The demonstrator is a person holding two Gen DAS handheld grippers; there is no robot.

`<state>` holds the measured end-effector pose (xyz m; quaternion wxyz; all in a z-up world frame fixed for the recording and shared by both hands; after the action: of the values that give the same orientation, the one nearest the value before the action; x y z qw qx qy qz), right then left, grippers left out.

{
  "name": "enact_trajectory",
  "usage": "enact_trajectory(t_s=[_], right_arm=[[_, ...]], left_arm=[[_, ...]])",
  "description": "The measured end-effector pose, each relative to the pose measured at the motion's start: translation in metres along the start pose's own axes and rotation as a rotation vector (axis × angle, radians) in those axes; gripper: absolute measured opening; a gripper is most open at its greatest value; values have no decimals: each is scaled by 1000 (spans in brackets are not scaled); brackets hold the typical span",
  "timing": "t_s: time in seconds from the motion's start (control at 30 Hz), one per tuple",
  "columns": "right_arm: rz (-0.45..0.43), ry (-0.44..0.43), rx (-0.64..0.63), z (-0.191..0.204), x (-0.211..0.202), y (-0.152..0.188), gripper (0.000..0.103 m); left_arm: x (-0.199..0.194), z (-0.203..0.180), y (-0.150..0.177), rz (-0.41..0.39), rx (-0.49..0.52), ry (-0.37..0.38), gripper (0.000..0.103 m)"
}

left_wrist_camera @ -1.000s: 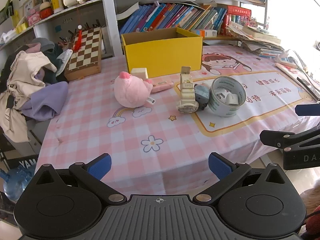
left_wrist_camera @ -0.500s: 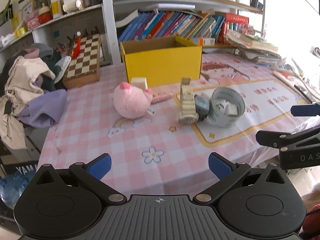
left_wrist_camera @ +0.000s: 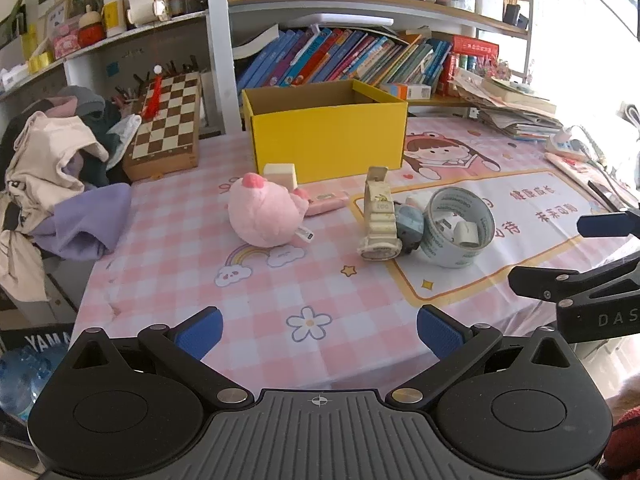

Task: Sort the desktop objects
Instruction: 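Reach and grasp the pink plush pig with the left gripper while the right gripper grasps the clear tape roll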

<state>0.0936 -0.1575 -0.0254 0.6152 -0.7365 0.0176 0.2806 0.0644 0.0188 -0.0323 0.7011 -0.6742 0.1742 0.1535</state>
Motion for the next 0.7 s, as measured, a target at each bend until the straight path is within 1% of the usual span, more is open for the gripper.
enact_trajectory(t_s=[0.27, 0.57, 0.7], right_arm=[[12, -20, -41, 7, 11, -1, 103], [60, -27, -39, 1, 35, -2, 101], [74, -25, -56, -3, 45, -4, 101]], left_arm=[[6, 4, 0, 5, -2, -8, 103], [19, 15, 0, 29, -38, -45, 103], [28, 14, -1, 44, -49, -46, 103]])
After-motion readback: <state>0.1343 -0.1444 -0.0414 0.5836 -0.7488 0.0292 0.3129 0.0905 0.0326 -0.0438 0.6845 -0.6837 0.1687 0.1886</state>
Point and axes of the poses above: each gripper's, at about its wrist camera, not at the fingertips, and x roughly the way its jaws point, z to its left, y to its underside, the point moved 6 cm from there along x, roughly the way its jaws point, and after that the axes turned 14 degrees about -z, right-handed, at the moved point
